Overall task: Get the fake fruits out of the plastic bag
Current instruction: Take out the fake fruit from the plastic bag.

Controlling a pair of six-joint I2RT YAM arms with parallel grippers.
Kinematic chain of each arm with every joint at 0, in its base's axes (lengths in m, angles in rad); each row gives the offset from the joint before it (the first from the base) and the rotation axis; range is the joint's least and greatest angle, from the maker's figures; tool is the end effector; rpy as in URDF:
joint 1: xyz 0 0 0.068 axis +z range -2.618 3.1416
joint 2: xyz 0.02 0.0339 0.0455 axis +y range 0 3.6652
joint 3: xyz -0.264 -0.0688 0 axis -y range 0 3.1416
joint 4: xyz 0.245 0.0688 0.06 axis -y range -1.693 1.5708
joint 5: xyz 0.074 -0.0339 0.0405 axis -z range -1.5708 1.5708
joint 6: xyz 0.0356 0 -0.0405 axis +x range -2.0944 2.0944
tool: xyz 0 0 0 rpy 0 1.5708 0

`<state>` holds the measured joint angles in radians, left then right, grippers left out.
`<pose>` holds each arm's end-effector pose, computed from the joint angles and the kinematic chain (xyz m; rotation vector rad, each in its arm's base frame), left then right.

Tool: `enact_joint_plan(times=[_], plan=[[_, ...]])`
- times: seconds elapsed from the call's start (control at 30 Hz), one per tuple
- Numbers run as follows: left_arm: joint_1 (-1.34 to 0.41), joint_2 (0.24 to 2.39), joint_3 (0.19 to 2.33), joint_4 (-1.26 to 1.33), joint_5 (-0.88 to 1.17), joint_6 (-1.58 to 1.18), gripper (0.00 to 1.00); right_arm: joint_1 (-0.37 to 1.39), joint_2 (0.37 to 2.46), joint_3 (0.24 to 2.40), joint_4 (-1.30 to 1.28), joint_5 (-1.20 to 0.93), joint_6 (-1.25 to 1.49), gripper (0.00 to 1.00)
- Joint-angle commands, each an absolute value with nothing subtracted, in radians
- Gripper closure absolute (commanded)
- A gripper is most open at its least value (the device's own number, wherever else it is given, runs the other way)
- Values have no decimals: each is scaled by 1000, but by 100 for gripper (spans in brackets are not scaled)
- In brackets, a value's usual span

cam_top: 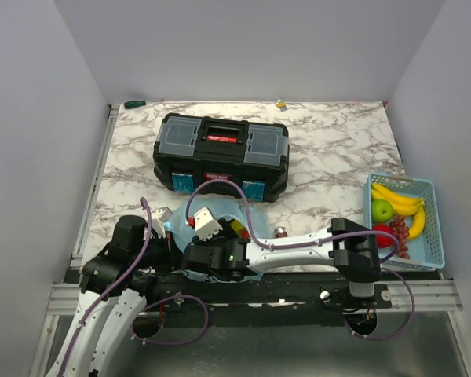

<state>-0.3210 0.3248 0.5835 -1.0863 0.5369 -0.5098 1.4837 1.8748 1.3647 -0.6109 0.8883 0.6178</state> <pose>0.0532 -0.0369 0.2414 0.0310 2.4979 -1.0158 0.0609 0.3802 0.2113 -0.6938 2.0625 -0.0821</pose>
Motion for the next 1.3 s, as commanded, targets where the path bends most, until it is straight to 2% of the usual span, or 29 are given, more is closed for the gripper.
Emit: enact_joint_plan(times=[0.0, 0.37, 0.5, 0.63, 0.93, 1.07, 1.27], plan=[[-324, 343, 575, -1055, 563, -517, 100, 1456, 1953, 1387, -481, 889, 498, 40], [-325, 353, 564, -1031, 575, -512, 100, 1401, 1955, 1322, -653, 989, 581, 39], [-324, 358, 564, -1031, 579, -511, 100, 1391, 1955, 1283, -726, 1000, 662, 32], [-325, 358, 561, -1032, 580, -510, 100, 1388, 1958, 1256, -800, 1015, 739, 31], [-324, 369, 560, -1031, 580, -510, 100, 1371, 1976, 1197, -643, 1032, 675, 32], [-325, 366, 560, -1032, 580, -512, 100, 1371, 1995, 1225, -596, 1044, 628, 39], [-325, 361, 557, -1033, 577, -515, 100, 1375, 1977, 1270, -622, 1057, 625, 62]])
